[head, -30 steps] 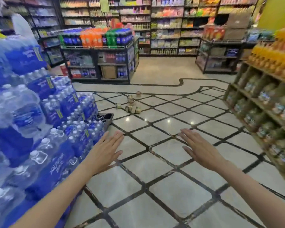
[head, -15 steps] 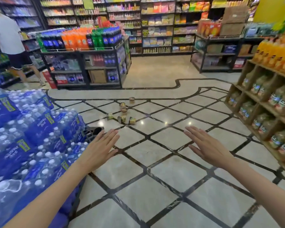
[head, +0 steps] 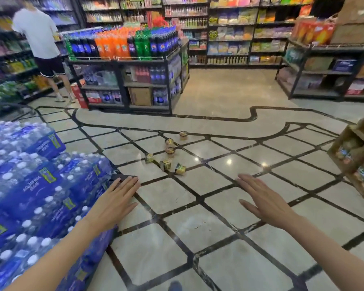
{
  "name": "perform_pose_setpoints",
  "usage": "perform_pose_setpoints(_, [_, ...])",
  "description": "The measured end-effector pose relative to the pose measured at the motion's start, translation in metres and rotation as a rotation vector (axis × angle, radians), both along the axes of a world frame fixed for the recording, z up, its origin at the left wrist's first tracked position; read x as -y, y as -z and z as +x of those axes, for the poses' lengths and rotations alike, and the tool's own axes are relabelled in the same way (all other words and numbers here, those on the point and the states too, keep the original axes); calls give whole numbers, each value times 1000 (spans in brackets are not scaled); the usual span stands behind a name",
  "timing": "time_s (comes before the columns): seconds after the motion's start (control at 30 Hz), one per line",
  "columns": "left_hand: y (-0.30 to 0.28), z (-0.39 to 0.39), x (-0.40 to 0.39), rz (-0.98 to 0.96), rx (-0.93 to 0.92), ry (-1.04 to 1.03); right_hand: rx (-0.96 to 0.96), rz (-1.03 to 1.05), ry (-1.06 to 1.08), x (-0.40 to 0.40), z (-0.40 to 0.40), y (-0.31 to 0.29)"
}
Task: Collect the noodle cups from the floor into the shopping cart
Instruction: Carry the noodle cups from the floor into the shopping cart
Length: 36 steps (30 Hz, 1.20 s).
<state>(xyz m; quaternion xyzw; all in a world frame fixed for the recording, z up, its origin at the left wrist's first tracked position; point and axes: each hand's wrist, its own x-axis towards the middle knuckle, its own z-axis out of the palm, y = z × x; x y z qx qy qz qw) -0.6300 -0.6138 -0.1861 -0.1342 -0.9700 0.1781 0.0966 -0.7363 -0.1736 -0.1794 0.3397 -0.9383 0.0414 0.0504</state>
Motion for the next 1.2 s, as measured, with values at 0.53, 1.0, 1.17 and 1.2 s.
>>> perform_pose_setpoints(0.53, [28, -342, 144, 99, 82, -143, 78, 1, -49, 159, -362, 35])
perform_pose_setpoints(1.0, [132, -652, 214, 143, 204, -273, 301, 9, -136, 281, -686, 162])
perform_pose_setpoints(1.17, [226, -744, 232, 190, 197, -280, 485, 63, -159, 330, -764, 244])
perform_pose_setpoints(1.2, [250, -760, 234, 194, 206, -277, 495, 70, -155, 341, -775, 265])
